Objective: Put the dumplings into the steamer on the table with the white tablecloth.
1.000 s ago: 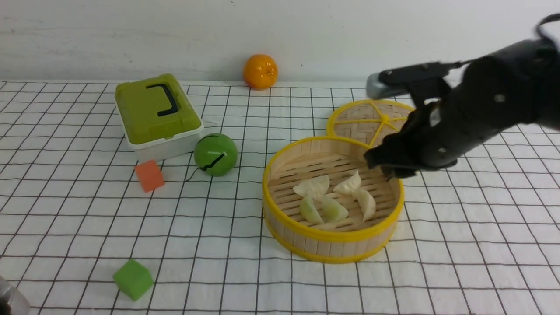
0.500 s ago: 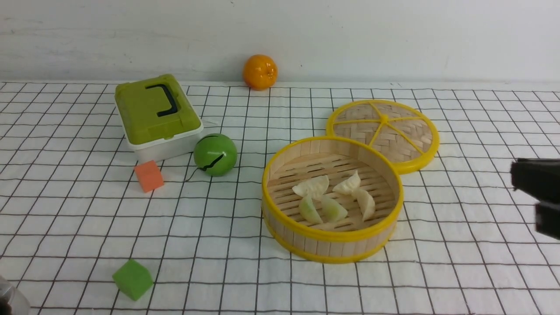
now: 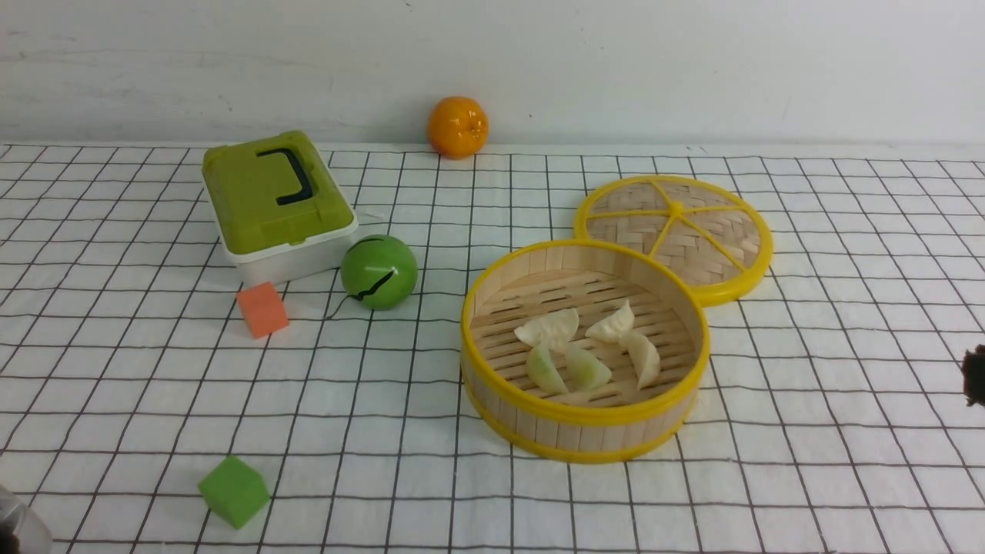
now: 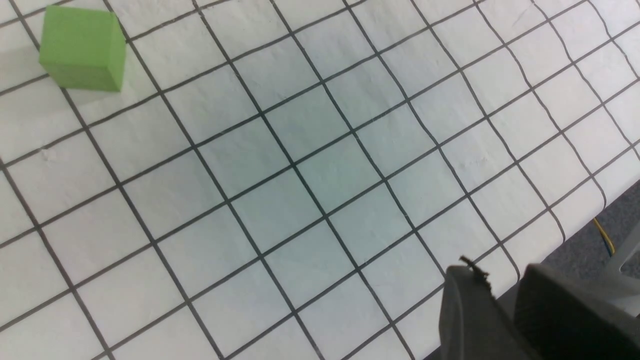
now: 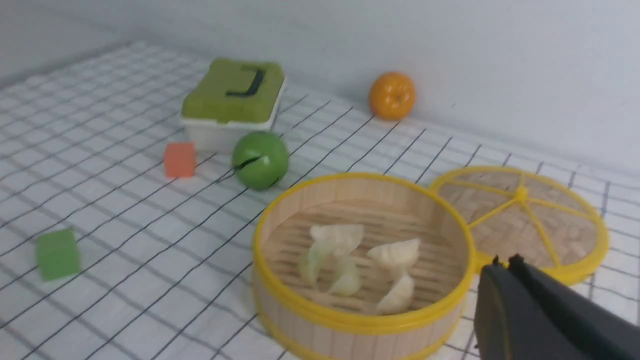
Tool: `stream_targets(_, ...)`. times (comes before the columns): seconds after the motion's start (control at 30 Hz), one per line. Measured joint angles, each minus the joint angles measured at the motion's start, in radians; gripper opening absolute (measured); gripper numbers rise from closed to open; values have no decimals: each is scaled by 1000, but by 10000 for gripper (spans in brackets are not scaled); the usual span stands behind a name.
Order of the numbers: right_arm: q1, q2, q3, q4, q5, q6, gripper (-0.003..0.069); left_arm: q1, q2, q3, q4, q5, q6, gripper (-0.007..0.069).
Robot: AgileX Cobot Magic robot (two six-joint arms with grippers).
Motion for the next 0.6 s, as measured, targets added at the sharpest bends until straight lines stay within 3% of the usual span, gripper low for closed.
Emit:
stream_targets(0.23, -280, -206, 226, -10, -50, 6, -23, 0, 0, 0, 0, 0, 0, 148)
stream_targets(0.4, -453, -328, 328, -76, 22, 98, -23, 0, 0, 0, 1, 0, 0, 155)
stream_targets(0.6, -529, -438, 419, -111, 121, 186, -23, 0, 0, 0, 3, 0, 0, 160)
